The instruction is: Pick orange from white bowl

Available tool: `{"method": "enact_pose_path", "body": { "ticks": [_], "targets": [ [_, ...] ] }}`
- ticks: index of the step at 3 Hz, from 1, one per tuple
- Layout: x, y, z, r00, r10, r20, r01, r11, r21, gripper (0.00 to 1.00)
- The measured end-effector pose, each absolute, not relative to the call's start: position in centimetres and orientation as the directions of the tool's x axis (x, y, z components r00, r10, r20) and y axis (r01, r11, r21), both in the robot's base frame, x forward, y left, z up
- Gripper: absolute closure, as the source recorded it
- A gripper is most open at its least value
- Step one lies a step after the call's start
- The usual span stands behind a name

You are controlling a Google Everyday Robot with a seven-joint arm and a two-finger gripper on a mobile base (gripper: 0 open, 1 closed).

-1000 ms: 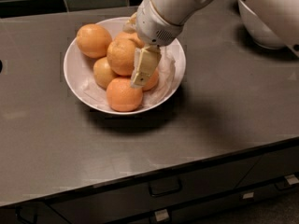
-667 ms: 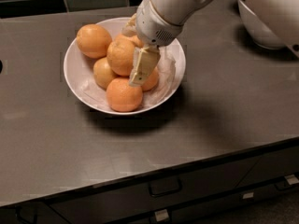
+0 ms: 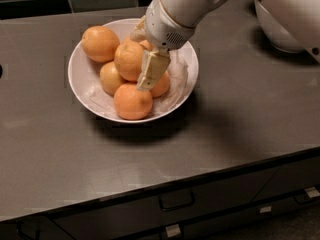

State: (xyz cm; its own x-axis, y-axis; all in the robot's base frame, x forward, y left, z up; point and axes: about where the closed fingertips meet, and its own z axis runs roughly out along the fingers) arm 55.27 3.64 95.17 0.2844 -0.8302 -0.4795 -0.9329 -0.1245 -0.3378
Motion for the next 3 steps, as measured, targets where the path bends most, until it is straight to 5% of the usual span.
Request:
{"method": "enact_pose_path", "body": {
  "ticks": [3],
  "targets": [
    [56.3, 5.0, 95.2, 0.313, -0.827, -0.468, -0.926, -0.156, -0.344, 0.25]
  ]
}}
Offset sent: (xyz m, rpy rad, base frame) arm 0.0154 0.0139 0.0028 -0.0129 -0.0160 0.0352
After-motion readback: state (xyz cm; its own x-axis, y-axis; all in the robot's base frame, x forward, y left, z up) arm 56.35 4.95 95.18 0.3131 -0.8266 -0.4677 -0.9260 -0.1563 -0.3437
